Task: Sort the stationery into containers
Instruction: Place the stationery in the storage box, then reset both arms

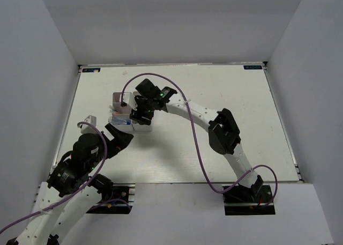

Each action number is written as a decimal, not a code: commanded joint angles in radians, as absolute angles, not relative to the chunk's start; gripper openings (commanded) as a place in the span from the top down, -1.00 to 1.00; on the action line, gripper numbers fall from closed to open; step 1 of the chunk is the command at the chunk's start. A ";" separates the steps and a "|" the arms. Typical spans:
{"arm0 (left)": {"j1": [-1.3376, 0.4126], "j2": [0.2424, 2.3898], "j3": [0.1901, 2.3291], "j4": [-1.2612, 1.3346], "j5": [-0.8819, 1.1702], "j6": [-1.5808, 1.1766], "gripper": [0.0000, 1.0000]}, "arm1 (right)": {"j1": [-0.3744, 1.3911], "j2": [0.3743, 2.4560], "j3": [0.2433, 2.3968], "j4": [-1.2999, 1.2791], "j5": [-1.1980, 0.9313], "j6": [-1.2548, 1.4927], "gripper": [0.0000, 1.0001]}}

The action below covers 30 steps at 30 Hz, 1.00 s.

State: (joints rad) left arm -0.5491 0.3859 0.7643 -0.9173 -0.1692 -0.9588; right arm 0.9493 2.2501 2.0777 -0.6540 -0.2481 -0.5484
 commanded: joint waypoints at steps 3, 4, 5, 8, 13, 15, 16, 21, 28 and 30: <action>-0.545 0.382 0.776 -0.923 -0.179 -0.965 -1.00 | 0.956 2.224 2.075 -0.646 -0.242 -0.537 -0.36; -0.545 0.382 0.776 -0.923 -0.179 -0.965 -1.00 | 0.954 2.218 2.079 -0.647 -0.244 -0.534 -0.36; -0.545 0.382 0.776 -0.923 -0.179 -0.965 -1.00 | 0.953 2.206 2.085 -0.646 -0.248 -0.528 -0.36; -0.545 0.382 0.776 -0.894 -0.164 -0.937 -1.00 | 0.945 2.145 2.083 -0.644 -0.250 -0.515 -0.36; -0.545 0.382 0.776 -0.790 -0.103 -0.876 -1.00 | 0.914 2.046 2.033 -0.644 -0.252 -0.485 -0.39; -0.545 0.382 0.767 -0.741 -0.075 -0.855 -1.00 | 0.897 1.984 1.999 -0.637 -0.244 -0.476 -0.42; -0.545 0.394 0.767 -0.729 -0.075 -0.839 -1.00 | 0.894 1.964 1.965 -0.629 -0.239 -0.463 -0.42; -0.545 0.460 0.756 -0.675 -0.032 -0.811 -1.00 | 0.812 1.827 1.794 -0.597 -0.196 -0.459 -0.44; -0.545 0.525 0.747 -0.634 -0.021 -0.782 -1.00 | 0.677 1.709 1.646 -0.542 -0.088 -0.402 -0.41; -0.545 0.566 0.747 -0.634 -0.021 -0.769 -1.00 | 0.629 1.674 1.625 -0.513 -0.026 -0.335 -0.48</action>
State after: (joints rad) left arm -0.5491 0.5262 0.7578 -0.6598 -0.0391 -0.8040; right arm 0.6868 1.7378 1.6508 -0.5789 -0.1303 -0.4221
